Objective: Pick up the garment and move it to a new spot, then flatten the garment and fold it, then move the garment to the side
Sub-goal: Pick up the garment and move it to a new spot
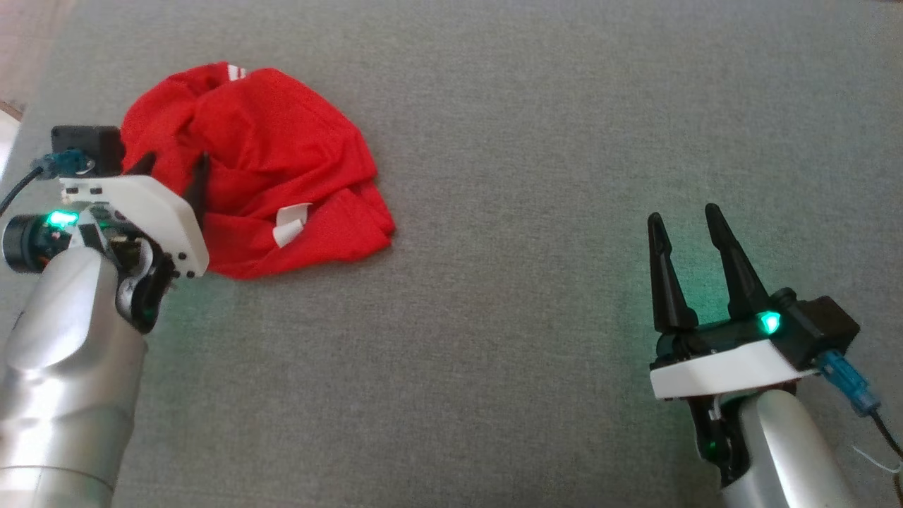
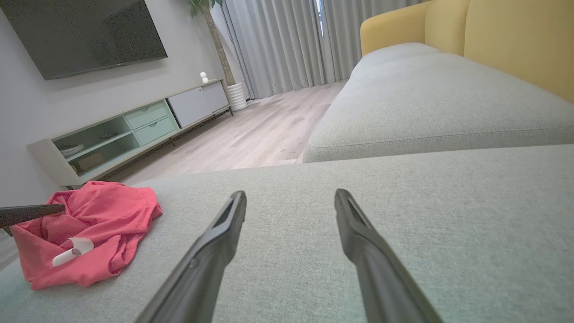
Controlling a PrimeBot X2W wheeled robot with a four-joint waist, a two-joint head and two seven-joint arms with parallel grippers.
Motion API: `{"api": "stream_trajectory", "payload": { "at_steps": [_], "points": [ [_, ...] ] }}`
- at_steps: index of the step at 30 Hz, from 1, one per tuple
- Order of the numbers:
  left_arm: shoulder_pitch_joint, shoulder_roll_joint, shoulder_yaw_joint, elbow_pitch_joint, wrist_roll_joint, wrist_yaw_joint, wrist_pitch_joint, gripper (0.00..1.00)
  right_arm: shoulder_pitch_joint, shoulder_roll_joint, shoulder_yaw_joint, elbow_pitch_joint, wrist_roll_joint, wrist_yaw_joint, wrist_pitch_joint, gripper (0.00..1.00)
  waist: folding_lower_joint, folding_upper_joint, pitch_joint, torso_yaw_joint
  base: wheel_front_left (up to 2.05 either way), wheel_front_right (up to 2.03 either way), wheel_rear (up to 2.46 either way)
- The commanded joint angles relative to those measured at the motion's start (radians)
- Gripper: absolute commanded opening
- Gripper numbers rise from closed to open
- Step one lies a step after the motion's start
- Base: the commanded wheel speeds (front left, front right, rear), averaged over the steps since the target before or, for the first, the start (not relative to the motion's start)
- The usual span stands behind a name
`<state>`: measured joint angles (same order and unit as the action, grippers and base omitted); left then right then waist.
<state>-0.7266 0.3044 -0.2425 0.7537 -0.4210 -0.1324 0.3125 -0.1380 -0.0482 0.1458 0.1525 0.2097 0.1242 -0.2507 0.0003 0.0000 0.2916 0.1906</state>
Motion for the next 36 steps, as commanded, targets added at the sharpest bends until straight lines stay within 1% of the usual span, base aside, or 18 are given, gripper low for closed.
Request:
{"api": "stream_trajectory", "payload": {
  "at_steps": [1, 2, 4, 5, 7, 11, 12, 15, 18, 22, 24, 31, 36],
  "points": [
    [-0.044, 0.065, 0.011, -0.005, -0.020, 0.002, 0.020, 1.00, -0.031, -0.002, 0.022, -0.039, -0.005, 0.007, -0.011, 1.00, -0.0003, 0.0000, 0.014, -0.014, 0.00, 0.00, 0.00],
    [-0.048, 0.068, -0.001, 0.007, -0.036, 0.002, 0.032, 1.00, -0.032, -0.002, 0.021, -0.040, -0.005, 0.007, -0.011, 1.00, -0.0003, 0.0000, 0.017, -0.015, 0.00, 0.00, 0.00],
    [-0.056, 0.073, -0.018, 0.027, -0.065, 0.002, 0.043, 0.20, -0.036, -0.002, 0.020, -0.042, -0.004, 0.007, -0.011, 1.00, -0.0003, 0.0000, 0.021, -0.018, 0.00, 0.00, 0.00],
    [-0.060, 0.075, -0.025, 0.034, -0.080, 0.002, 0.045, 0.00, -0.037, -0.002, 0.020, -0.042, -0.004, 0.007, -0.011, 1.00, -0.0003, 0.0000, 0.021, -0.019, 0.00, 0.00, 0.00],
    [-0.067, 0.079, -0.038, 0.034, -0.105, 0.002, 0.024, 0.00, -0.040, -0.002, 0.020, -0.041, -0.003, 0.007, -0.011, 1.00, -0.0003, 0.0000, 0.021, -0.021, 0.00, 0.00, 0.00],
    [-0.098, 0.090, -0.024, -0.001, -0.121, 0.002, -0.142, 0.00, -0.042, -0.002, 0.021, -0.036, 0.004, 0.007, -0.011, 1.00, -0.0003, 0.0000, 0.003, -0.024, 0.00, 0.00, 0.00],
    [-0.098, 0.090, -0.024, -0.001, -0.121, 0.002, -0.142, 0.00, -0.042, -0.002, 0.021, -0.036, 0.004, 0.007, -0.011, 1.00, -0.0003, 0.0000, 0.003, -0.024, 0.00, 0.00, 0.00],
    [-0.119, 0.077, -0.017, -0.059, -0.143, 0.002, -0.267, 0.00, -0.037, -0.002, 0.023, -0.029, 0.011, 0.007, -0.011, 1.00, -0.0003, 0.0000, -0.027, -0.027, 0.00, 0.00, 0.00],
    [-0.132, 0.061, -0.013, -0.131, -0.162, 0.002, -0.338, 0.00, -0.030, -0.002, 0.026, -0.021, 0.021, 0.007, -0.011, 1.00, -0.0003, 0.0000, -0.061, -0.030, 0.00, 0.00, 0.00],
    [-0.124, 0.024, -0.022, -0.252, -0.197, 0.003, -0.346, 0.00, -0.020, -0.002, 0.032, -0.016, 0.040, 0.007, -0.011, 1.00, -0.0003, 0.0000, -0.107, -0.042, 0.00, 0.00, 0.00],
    [-0.113, 0.007, -0.028, -0.312, -0.206, 0.014, -0.331, 0.00, -0.018, -0.002, 0.036, -0.015, 0.051, 0.007, -0.011, 1.00, -0.0003, 0.0000, -0.125, -0.054, 0.00, 0.00, 0.00],
    [-0.042, -0.053, -0.096, -0.510, -0.195, 0.083, -0.244, 0.00, -0.023, -0.002, 0.044, -0.026, 0.080, 0.007, -0.011, 1.00, -0.0003, 0.0000, -0.147, -0.131, 0.00, 0.00, 0.00],
    [-0.003, -0.108, -0.155, -0.584, -0.176, 0.120, -0.222, 0.00, -0.040, -0.002, 0.049, -0.035, 0.092, 0.007, -0.011, 1.00, -0.0003, 0.0000, -0.132, -0.212, 0.00, 0.00, 0.00]
  ]
}}
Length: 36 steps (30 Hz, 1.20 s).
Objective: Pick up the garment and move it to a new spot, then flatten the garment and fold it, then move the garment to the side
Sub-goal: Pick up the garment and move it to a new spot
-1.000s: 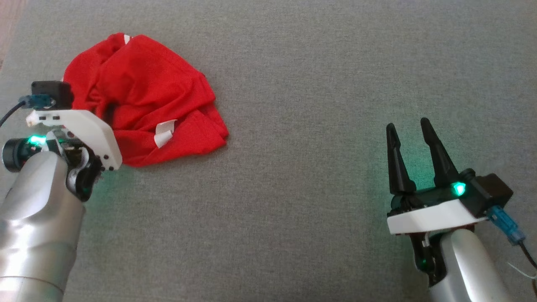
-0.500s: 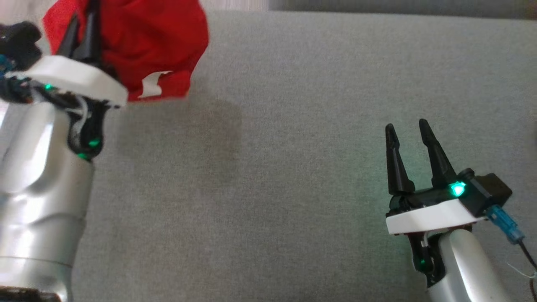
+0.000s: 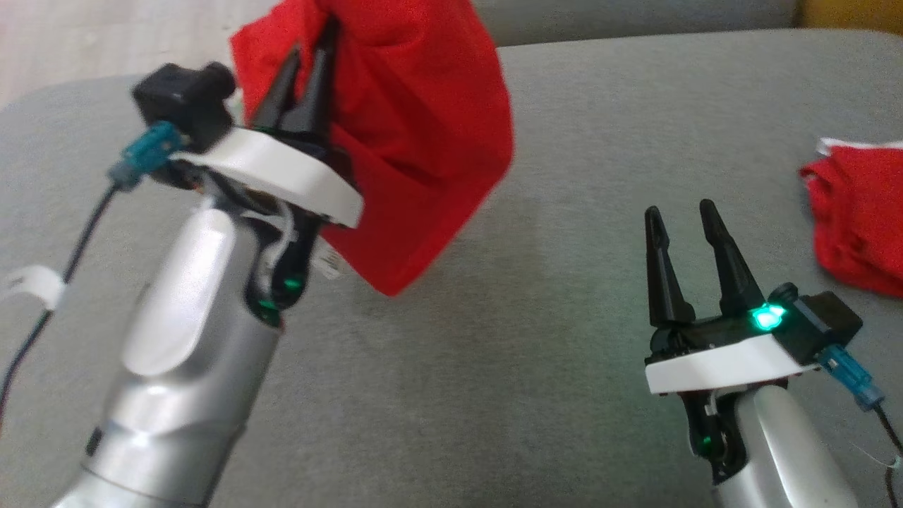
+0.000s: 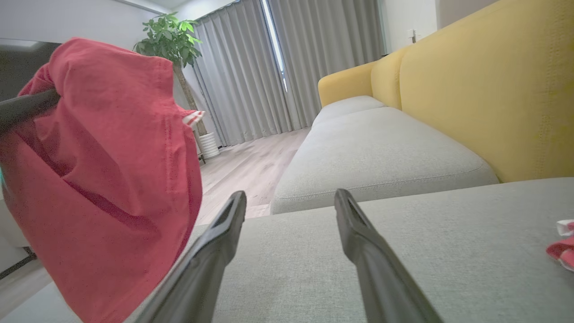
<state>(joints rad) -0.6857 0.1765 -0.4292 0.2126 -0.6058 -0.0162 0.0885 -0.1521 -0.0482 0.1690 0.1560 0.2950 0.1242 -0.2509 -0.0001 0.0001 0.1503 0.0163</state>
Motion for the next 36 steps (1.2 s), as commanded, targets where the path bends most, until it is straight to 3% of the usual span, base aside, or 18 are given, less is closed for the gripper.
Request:
{"api": "stream_trajectory", "payload": {
  "at_steps": [1, 7, 8, 9, 15, 23, 29, 36],
  "points": [
    [-0.042, 0.015, 0.018, -0.047, 0.022, 0.010, 0.003, 0.00, -0.030, -0.002, 0.028, -0.041, 0.009, 0.007, -0.011, 1.00, 0.0001, -0.0001, 0.015, -0.057, 0.00, 0.00, 0.00],
    [-0.049, -0.018, -0.052, 0.029, 0.092, 0.037, -0.011, 0.00, -0.054, -0.002, 0.032, -0.056, 0.030, 0.007, -0.011, 1.00, 0.0001, -0.0001, 0.050, -0.155, 0.00, 0.00, 0.00],
    [-0.055, -0.018, -0.058, 0.060, 0.106, 0.042, -0.020, 0.27, -0.057, -0.002, 0.033, -0.057, 0.033, 0.007, -0.011, 1.00, 0.0001, -0.0001, 0.056, -0.168, 0.00, 0.00, 0.00],
    [-0.063, -0.016, -0.062, 0.093, 0.120, 0.047, -0.032, 1.00, -0.060, -0.002, 0.036, -0.058, 0.036, 0.007, -0.011, 1.00, 0.0001, -0.0001, 0.063, -0.180, 0.00, 0.00, 0.00],
    [-0.099, -0.013, -0.054, 0.241, 0.151, 0.045, -0.151, 1.00, -0.063, -0.002, 0.033, -0.067, 0.043, 0.007, -0.011, 1.00, 0.0001, -0.0001, 0.076, -0.195, 0.00, 0.00, 0.00],
    [-0.052, 0.037, -0.039, 0.273, 0.166, 0.025, -0.290, 1.00, -0.035, -0.002, 0.014, -0.049, 0.005, 0.007, -0.011, 1.00, 0.0001, -0.0001, 0.032, -0.100, 0.00, 0.00, 0.00],
    [0.098, 0.101, -0.041, 0.180, 0.200, 0.026, -0.341, 1.00, 0.009, -0.002, -0.003, -0.020, -0.036, 0.007, -0.011, 1.00, 0.0001, -0.0001, -0.024, 0.011, 0.00, 0.00, 0.00],
    [0.397, 0.086, 0.019, -0.019, 0.230, 0.101, -0.350, 1.00, 0.060, -0.002, -0.026, 0.025, -0.047, 0.007, -0.011, 1.00, 0.0001, -0.0001, -0.068, 0.084, 0.00, 0.00, 0.00]
  ]
}}
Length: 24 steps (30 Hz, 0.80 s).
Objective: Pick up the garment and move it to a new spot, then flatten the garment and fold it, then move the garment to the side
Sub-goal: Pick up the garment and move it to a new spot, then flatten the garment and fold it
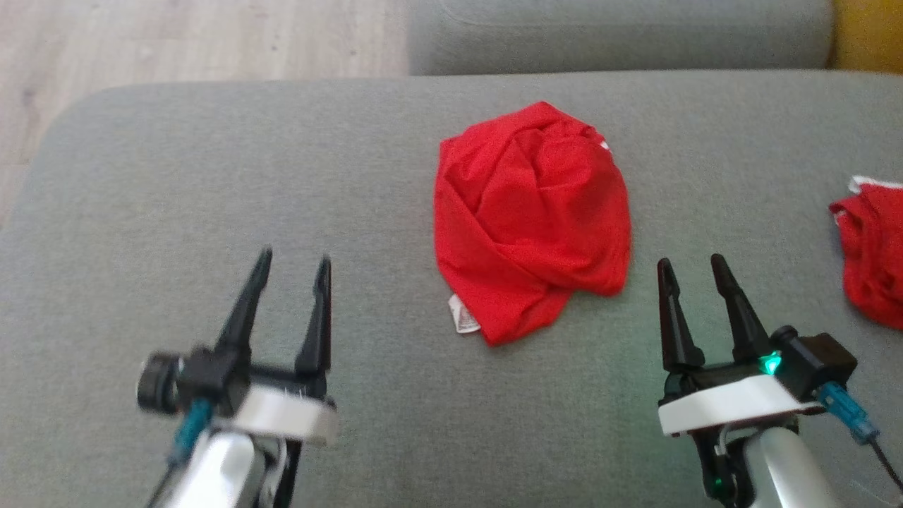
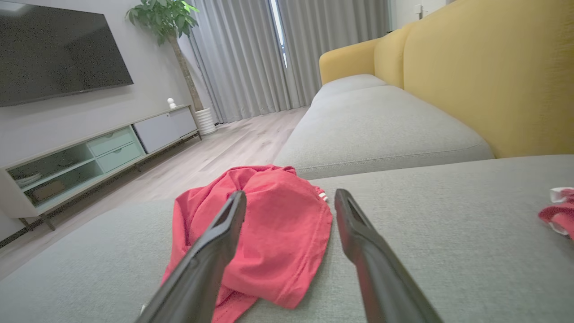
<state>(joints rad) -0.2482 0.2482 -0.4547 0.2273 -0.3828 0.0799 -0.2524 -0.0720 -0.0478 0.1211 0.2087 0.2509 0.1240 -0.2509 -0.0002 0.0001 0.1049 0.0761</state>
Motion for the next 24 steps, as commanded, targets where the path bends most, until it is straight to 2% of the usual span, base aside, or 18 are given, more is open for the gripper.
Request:
{"api": "stream_trajectory", "payload": {
  "at_steps": [1, 6, 12, 16, 21, 24],
  "points": [
    [-0.005, 0.007, 0.056, -0.057, 0.017, 0.011, -0.009, 1.00, -0.017, -0.002, 0.023, -0.023, -0.004, 0.007, -0.011, 1.00, 0.0002, -0.0001, -0.026, 0.028, 0.00, 0.00, 0.00],
    [0.096, -0.049, 0.110, -0.114, 0.039, 0.010, -0.009, 1.00, -0.011, -0.002, 0.040, -0.009, -0.022, 0.007, -0.011, 1.00, 0.0002, -0.0001, -0.030, 0.040, 0.00, 0.00, 0.00],
    [0.096, -0.098, 0.150, -0.110, 0.072, -0.035, -0.009, 1.00, -0.029, -0.002, 0.074, 0.013, -0.061, 0.007, -0.010, 1.00, 0.0002, -0.0001, -0.017, 0.066, 0.00, 0.00, 0.00],
    [0.090, -0.125, 0.174, -0.098, 0.089, -0.063, -0.009, 1.00, -0.071, -0.002, 0.135, 0.102, -0.119, 0.007, 0.058, 1.00, 0.0002, -0.0001, 0.002, 0.096, 0.00, 0.00, 0.00],
    [0.084, -0.164, 0.190, -0.072, 0.108, -0.104, -0.009, 1.00, -0.160, -0.002, 0.241, 0.247, -0.133, 0.007, 0.174, 1.00, 0.0002, -0.0001, 0.024, 0.152, 0.00, 0.00, 0.00],
    [0.081, -0.177, 0.197, -0.064, 0.112, -0.119, -0.009, 1.00, -0.199, -0.004, 0.284, 0.317, -0.145, 0.007, 0.203, 1.00, 0.0002, -0.0001, 0.030, 0.176, 0.00, 0.00, 0.00]
  ]
}}
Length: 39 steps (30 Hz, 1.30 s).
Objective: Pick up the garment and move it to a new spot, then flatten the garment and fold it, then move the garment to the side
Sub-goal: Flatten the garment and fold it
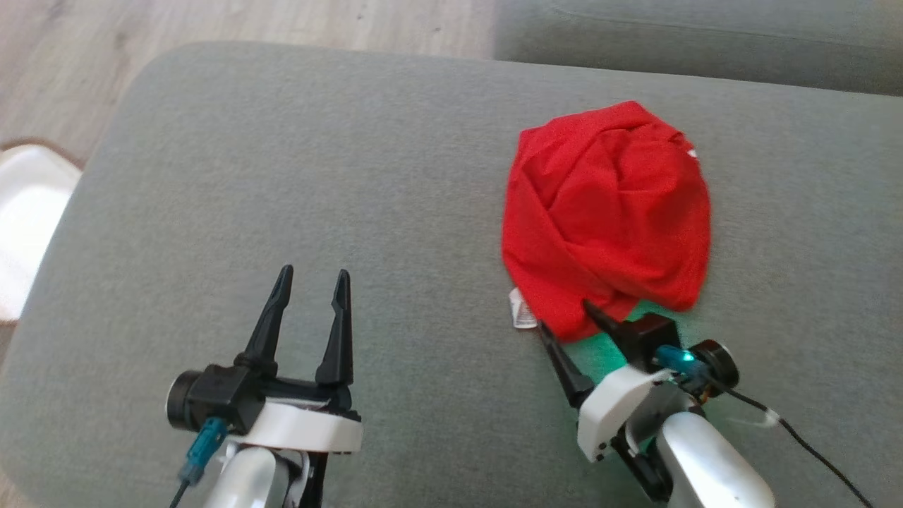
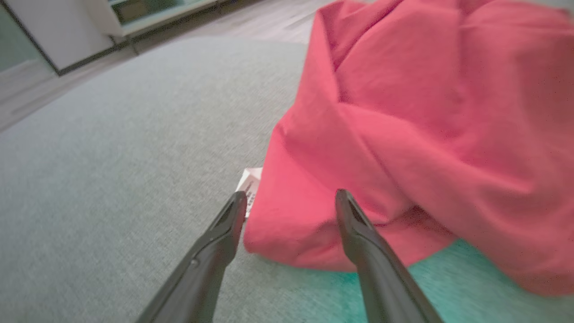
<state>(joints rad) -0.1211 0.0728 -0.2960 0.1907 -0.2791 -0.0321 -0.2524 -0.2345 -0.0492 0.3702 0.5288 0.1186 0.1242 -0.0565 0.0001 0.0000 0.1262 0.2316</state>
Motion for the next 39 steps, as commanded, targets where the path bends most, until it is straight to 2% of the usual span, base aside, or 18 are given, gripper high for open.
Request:
{"api": "stream_trajectory", "payload": {
  "at_steps": [1, 8, 9, 10, 11, 16, 20, 28, 33, 36, 39],
  "points": [
    [-0.046, -0.005, 0.042, -0.025, 0.010, -0.010, -0.009, 1.00, -0.047, -0.003, 0.046, 0.020, -0.015, 0.007, 0.018, 1.00, -0.0001, 0.0000, 0.010, 0.028, 0.00, 0.00, 0.00],
    [-0.044, -0.017, 0.054, -0.015, 0.017, -0.022, -0.009, 1.00, -0.102, -0.017, 0.089, 0.150, -0.062, 0.007, 0.071, 1.00, -0.0001, 0.0000, 0.010, 0.059, 0.00, 0.00, 0.00],
    [-0.043, -0.018, 0.055, -0.014, 0.018, -0.023, -0.009, 1.00, -0.109, -0.017, 0.090, 0.169, -0.066, 0.007, 0.077, 0.96, -0.0001, 0.0000, 0.009, 0.062, 0.00, 0.00, 0.00],
    [-0.042, -0.019, 0.056, -0.013, 0.018, -0.024, -0.009, 1.00, -0.117, -0.016, 0.091, 0.181, -0.068, 0.007, 0.075, 0.07, -0.0001, 0.0000, 0.008, 0.064, 0.00, 0.00, 0.00],
    [-0.041, -0.020, 0.056, -0.012, 0.018, -0.025, -0.009, 1.00, -0.126, -0.016, 0.093, 0.189, -0.071, 0.007, 0.065, 0.00, -0.0001, 0.0000, 0.006, 0.065, 0.00, 0.00, 0.00],
    [-0.033, -0.022, 0.067, -0.011, 0.018, -0.027, -0.009, 1.00, -0.169, -0.011, 0.095, 0.190, -0.060, 0.007, -0.005, 0.00, -0.0001, 0.0000, -0.013, 0.060, 0.00, 0.00, 0.00],
    [-0.025, -0.022, 0.082, -0.033, -0.006, -0.017, -0.009, 1.00, -0.241, -0.006, 0.127, 0.137, -0.015, 0.007, -0.058, 0.00, -0.0001, 0.0000, -0.036, 0.050, 0.00, 0.00, 0.00],
    [-0.004, -0.022, 0.076, -0.053, -0.026, -0.006, -0.009, 1.00, -0.530, -0.002, 0.127, 0.026, 0.114, 0.007, -0.086, 0.00, -0.0001, 0.0000, -0.078, 0.075, 0.00, 0.00, 0.00],
    [0.013, -0.022, 0.065, -0.052, -0.036, -0.002, -0.009, 1.00, -0.744, -0.001, 0.142, 0.003, 0.293, 0.007, -0.132, 0.00, -0.0001, 0.0000, -0.091, 0.110, 0.00, 0.00, 0.00],
    [0.020, -0.022, 0.064, -0.051, -0.039, -0.002, -0.009, 1.00, -0.871, -0.001, 0.087, 0.026, 0.381, 0.007, -0.180, 0.00, -0.0001, 0.0000, -0.095, 0.123, 0.00, 0.00, 0.00],
    [0.025, -0.022, 0.070, -0.054, -0.039, 0.002, -0.009, 1.00, -0.959, -0.001, -0.003, 0.077, 0.413, 0.007, -0.200, 0.00, -0.0001, 0.0000, -0.094, 0.124, 0.00, 0.00, 0.00]
  ]
}}
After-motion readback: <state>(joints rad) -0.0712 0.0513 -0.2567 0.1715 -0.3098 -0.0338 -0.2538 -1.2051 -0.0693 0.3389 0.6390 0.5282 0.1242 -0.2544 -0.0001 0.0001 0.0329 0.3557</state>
